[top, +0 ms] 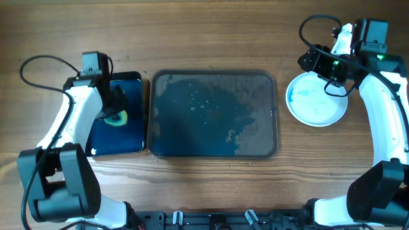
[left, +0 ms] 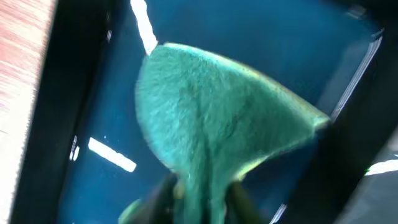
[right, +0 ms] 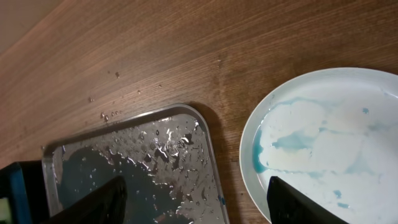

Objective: Clean dirty plates on tray and stack at the side
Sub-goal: 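Lower the sponge into the blue sponge tray and open left gripper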

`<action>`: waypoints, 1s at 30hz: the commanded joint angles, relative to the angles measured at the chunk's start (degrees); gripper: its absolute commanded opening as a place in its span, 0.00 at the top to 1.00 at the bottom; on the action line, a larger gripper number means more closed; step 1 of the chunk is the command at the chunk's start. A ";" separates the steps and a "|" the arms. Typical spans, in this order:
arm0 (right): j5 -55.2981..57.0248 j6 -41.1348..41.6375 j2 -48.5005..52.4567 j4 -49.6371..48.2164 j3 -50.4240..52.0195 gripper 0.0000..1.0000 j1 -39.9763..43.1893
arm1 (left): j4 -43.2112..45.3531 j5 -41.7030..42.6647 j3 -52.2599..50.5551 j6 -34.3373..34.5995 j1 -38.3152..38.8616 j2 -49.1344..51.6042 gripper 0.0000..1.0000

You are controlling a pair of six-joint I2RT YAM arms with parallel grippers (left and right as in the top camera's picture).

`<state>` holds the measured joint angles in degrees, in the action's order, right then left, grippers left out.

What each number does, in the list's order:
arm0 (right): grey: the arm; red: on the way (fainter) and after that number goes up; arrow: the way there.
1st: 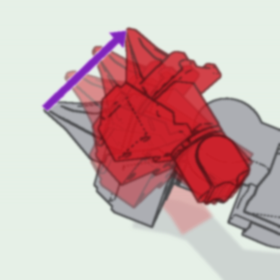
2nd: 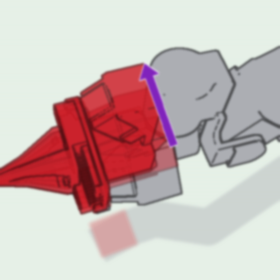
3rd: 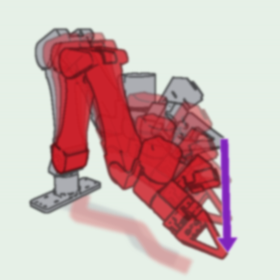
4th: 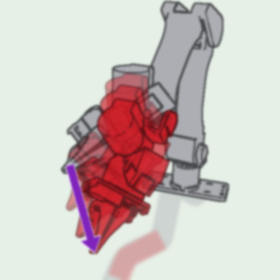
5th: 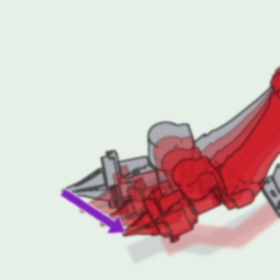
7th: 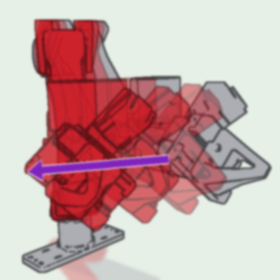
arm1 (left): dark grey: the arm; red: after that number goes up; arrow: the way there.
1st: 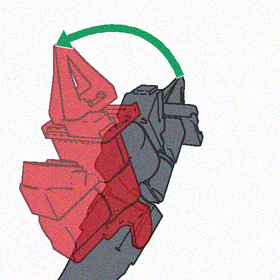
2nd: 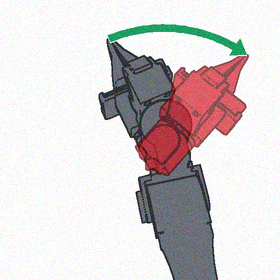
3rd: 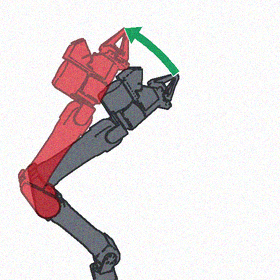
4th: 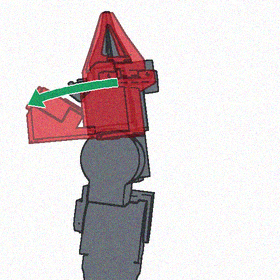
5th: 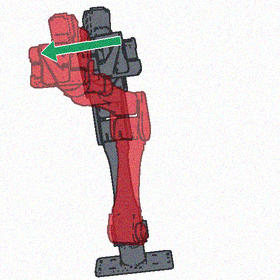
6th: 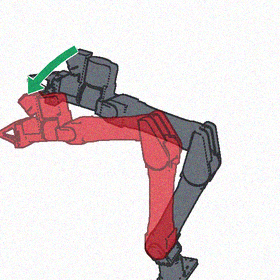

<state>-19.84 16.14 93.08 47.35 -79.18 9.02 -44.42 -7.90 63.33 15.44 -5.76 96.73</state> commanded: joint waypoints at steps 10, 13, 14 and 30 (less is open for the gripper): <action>0.76 -8.52 -2.91 3.37 -0.76 0.20 -0.17 | -4.55 0.20 8.00 -1.51 3.85 -9.40 0.00; 0.79 -8.68 -7.56 4.87 -0.76 0.19 -0.17 | -4.44 2.05 8.00 -1.53 5.16 -12.00 0.00; 0.98 -8.72 -10.03 5.49 -0.76 0.19 -0.17 | -4.46 2.05 8.00 -1.53 5.29 -12.11 0.00; 1.44 -10.14 -34.62 9.03 -0.74 0.00 -0.17 | -4.48 2.05 8.00 -1.53 5.29 -11.98 0.00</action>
<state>-19.03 7.18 58.04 55.59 -79.24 9.02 -48.88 -6.55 70.89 14.04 -0.64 84.53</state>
